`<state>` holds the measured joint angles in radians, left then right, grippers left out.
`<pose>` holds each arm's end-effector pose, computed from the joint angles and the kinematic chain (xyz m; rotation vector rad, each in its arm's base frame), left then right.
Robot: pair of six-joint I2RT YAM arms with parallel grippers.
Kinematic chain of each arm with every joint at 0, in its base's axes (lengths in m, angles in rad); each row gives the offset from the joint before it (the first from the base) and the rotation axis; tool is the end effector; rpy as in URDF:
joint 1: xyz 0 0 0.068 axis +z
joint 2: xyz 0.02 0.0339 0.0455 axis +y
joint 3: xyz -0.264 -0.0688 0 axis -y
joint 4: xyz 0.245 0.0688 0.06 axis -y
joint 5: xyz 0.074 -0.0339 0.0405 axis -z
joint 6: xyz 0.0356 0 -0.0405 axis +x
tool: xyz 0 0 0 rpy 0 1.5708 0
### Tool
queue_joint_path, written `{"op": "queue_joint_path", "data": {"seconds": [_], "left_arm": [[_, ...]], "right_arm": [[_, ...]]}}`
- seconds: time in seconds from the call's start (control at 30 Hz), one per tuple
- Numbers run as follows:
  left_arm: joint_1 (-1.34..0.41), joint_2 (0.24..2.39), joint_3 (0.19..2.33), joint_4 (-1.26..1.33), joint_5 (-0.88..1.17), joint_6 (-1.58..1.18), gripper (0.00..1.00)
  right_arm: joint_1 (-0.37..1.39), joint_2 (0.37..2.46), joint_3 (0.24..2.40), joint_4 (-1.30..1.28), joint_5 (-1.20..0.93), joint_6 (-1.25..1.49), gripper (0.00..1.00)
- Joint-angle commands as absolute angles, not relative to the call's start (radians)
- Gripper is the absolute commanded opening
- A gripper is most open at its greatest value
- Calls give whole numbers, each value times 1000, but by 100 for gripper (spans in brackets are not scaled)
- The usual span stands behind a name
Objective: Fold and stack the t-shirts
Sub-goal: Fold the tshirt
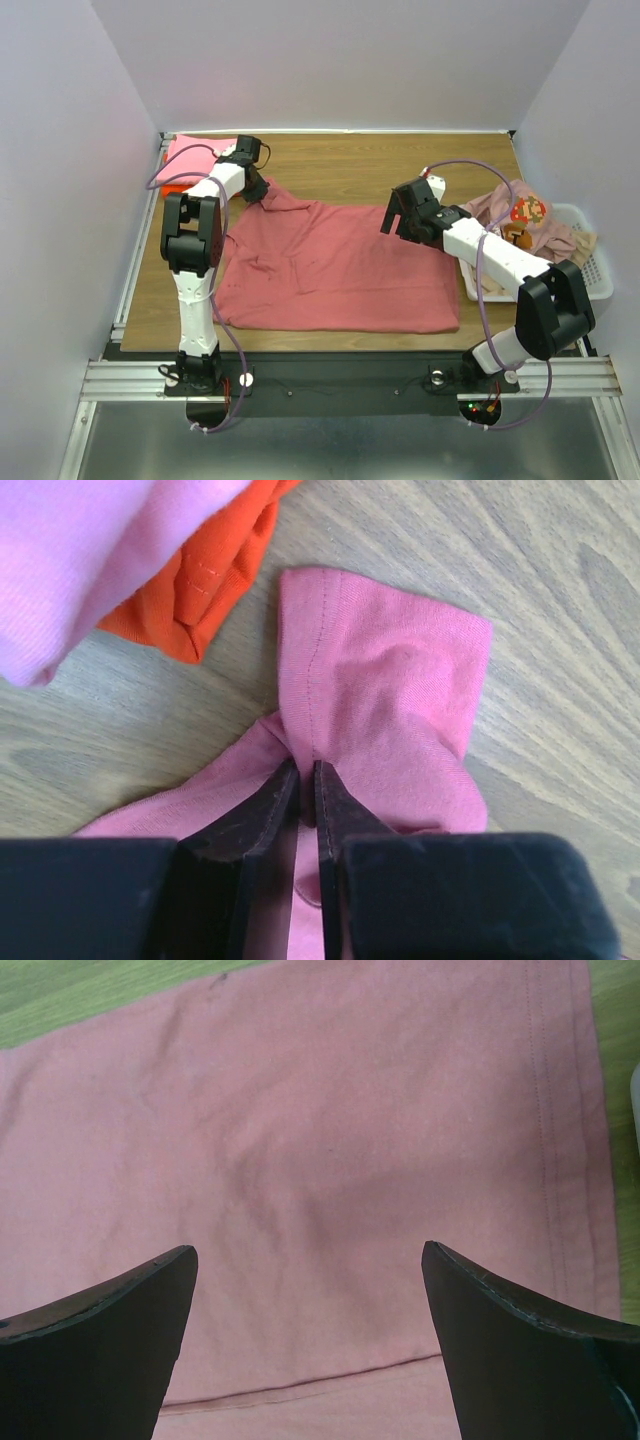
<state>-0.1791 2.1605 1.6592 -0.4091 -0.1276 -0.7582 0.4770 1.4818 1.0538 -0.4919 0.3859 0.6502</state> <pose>0.4707 -0.0806 0.1815 -0.7621 2.3672 -0.2432 0.2808 0.1300 0.2442 0.3644 2.3720 0.0362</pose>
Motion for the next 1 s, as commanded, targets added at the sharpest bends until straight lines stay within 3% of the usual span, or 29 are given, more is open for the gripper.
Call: {"op": "queue_joint_path", "data": {"seconds": [0.0, 0.03, 0.1, 0.57, 0.97], "left_arm": [[-178, 2121, 1700, -431, -163, -750, 21], [-178, 2132, 1716, -445, -166, -750, 10], [-178, 2138, 1730, -457, -166, -747, 0], [-179, 2031, 1663, -454, -152, -721, 0], [-184, 1947, 1589, -448, -153, -666, 0]], "right_arm": [[471, 1480, 1048, -453, 408, 643, 100], [472, 1479, 1046, -453, 411, 643, 100], [472, 1479, 1043, -453, 411, 643, 100], [466, 1497, 1075, -454, 525, 655, 100], [370, 1756, 1308, -454, 612, 632, 100]]}}
